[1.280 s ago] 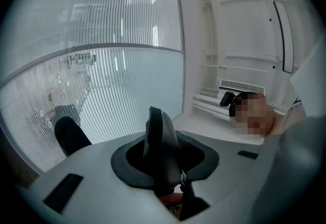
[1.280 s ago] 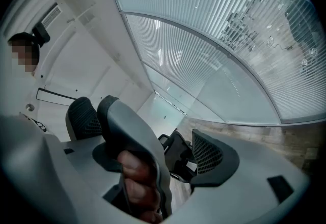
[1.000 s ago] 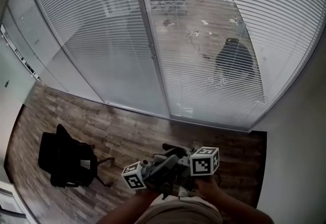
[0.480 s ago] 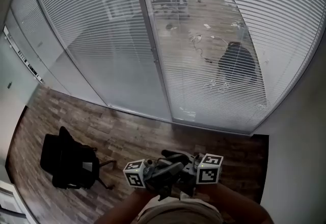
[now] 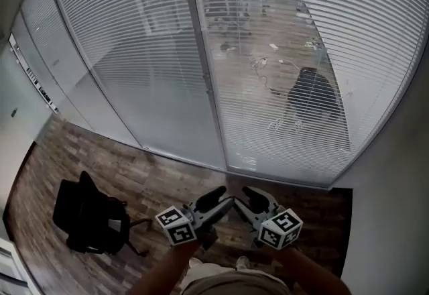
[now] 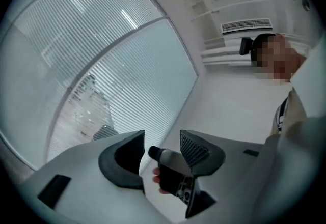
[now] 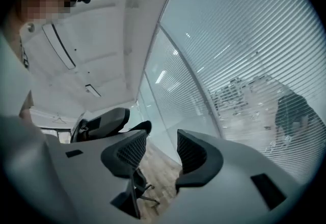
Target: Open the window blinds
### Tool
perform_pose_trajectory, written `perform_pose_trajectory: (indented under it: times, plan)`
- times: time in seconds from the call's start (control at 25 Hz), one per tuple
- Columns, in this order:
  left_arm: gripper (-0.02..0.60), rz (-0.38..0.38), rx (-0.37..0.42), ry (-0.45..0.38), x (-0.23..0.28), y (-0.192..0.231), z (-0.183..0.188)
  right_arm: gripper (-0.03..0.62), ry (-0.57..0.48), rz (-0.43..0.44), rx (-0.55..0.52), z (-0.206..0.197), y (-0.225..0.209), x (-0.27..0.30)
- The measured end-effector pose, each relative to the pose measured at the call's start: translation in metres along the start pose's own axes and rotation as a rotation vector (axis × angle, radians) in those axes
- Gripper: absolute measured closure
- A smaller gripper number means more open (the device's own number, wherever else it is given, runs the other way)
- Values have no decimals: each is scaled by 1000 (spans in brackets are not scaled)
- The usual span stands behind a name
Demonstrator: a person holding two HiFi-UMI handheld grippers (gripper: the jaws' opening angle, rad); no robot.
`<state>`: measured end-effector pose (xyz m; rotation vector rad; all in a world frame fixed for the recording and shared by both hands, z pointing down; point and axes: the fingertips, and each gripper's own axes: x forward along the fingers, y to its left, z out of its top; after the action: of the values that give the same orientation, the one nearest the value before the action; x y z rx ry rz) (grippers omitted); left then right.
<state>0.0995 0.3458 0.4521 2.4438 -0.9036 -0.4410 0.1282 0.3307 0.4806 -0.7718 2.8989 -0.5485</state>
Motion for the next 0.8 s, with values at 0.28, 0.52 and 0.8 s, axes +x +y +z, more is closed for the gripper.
perform_pose_trajectory:
  times: [0.28,0.52,0.8]
  plan:
    - [372,401,304,196,-45,68,-23,464,94,-174,-193,-7,-24,-23]
    - [399,401,344,221,-46,62,-31,494,99,-185,-204,-12,-21,-34]
    - [402,380,318,210,-43,49,-36,499,106,-190,-189,-16,-16,-44]
